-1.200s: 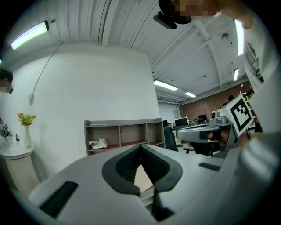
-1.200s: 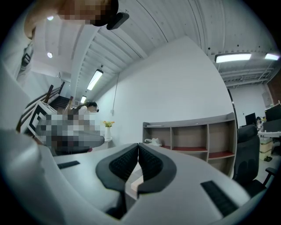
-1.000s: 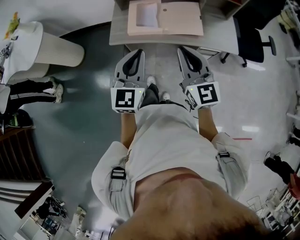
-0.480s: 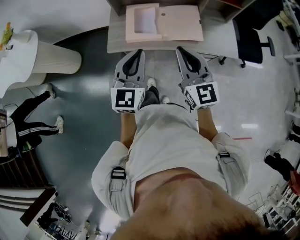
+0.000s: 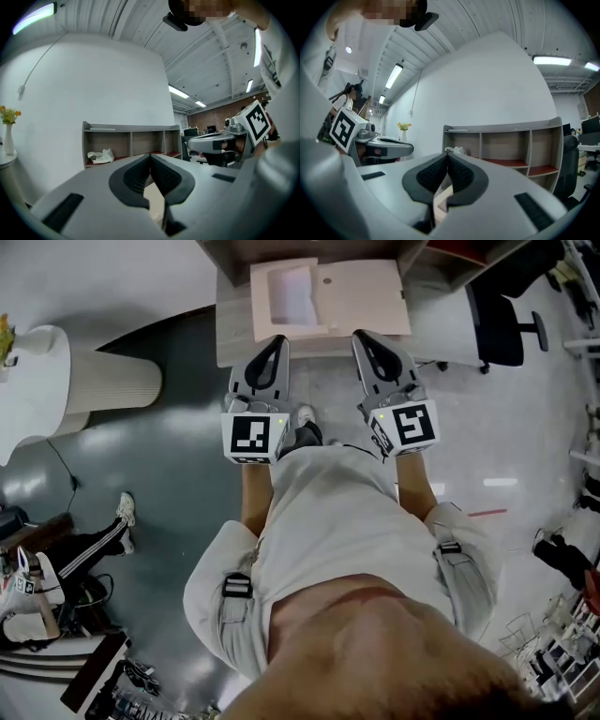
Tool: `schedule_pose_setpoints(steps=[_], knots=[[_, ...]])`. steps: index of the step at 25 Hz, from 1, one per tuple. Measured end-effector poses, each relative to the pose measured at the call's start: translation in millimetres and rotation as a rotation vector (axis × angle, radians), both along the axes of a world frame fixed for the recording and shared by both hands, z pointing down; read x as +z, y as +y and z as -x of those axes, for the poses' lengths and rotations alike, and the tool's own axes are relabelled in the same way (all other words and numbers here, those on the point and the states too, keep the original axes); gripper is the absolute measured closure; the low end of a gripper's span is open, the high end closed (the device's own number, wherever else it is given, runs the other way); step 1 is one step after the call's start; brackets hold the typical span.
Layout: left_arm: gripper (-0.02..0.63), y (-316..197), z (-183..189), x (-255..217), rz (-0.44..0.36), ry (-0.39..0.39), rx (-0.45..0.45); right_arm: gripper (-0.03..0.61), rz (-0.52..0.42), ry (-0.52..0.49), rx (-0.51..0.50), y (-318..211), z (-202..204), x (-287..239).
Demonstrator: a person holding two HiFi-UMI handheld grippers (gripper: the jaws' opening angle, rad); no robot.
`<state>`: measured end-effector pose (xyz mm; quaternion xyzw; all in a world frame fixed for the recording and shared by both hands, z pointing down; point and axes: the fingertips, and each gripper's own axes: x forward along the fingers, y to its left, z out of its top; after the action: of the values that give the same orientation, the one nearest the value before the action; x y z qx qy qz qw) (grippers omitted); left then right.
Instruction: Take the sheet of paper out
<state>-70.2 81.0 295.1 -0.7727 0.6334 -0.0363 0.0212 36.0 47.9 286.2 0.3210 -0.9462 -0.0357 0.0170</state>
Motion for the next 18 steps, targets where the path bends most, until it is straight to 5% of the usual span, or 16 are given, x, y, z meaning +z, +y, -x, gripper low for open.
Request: schedule_pose_setpoints(steps=[18], knots=[[0.592,-54.9,63.0,3.8,-0.002,0.014,0.114,0.558,0.027,0.038,0.105,-45.4,63.2,8.7]])
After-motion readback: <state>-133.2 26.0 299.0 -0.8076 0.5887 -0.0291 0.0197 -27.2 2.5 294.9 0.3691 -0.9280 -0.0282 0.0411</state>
